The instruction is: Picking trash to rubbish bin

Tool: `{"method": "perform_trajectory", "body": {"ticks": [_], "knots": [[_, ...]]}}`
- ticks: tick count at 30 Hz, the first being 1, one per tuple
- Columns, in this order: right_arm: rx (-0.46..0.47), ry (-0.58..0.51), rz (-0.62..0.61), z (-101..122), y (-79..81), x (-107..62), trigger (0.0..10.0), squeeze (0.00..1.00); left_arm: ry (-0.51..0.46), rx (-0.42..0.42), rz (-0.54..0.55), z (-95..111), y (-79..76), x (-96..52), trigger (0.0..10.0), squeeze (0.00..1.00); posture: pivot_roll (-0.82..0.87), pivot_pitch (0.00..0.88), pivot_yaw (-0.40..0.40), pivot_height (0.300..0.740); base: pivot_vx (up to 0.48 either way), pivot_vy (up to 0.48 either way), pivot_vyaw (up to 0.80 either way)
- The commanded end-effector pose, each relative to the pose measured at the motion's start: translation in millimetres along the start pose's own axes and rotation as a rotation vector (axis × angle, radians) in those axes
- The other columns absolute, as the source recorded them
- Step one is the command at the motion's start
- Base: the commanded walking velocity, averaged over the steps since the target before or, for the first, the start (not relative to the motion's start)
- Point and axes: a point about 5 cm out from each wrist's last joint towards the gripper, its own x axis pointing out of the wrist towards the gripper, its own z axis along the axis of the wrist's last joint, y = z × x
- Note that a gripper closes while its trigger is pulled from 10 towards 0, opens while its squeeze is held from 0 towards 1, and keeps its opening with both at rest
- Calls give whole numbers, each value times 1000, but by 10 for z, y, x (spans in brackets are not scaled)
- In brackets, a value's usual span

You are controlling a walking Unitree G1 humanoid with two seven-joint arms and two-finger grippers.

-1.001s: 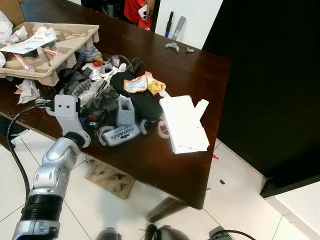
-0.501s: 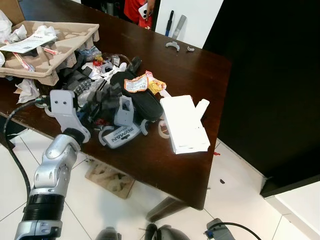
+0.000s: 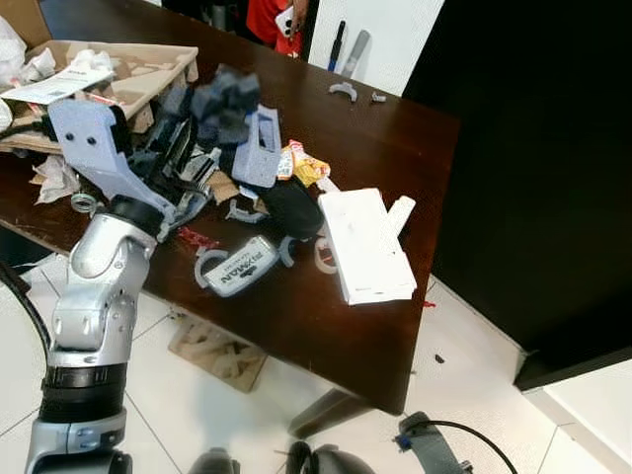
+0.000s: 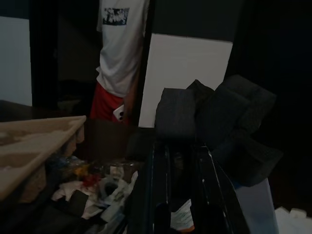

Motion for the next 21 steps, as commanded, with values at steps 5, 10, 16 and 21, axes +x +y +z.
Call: {"method": "perform_trajectory", "body": {"ticks": [5,10,16,21], "knots": [[135,7,-120,-50,-244,-35,10000,0,6,81,-33,150,-5,-20,10000,0,194,125,-124,740,0,0,0],[241,-54,-184,92,-411,-60,10000,0,-4,51,-56,192,-36,-42,10000,0,199,122,-125,740,0,0,0],[291,-162,-440,431,-917,-210,10000,0,-2,14,-32,171,-17,-72,10000,0,204,122,-124,740,0,0,0],[373,-196,-713,598,-1424,-455,10000,0,-37,-45,-24,220,2,-83,10000,0,211,122,-123,740,0,0,0]]}}
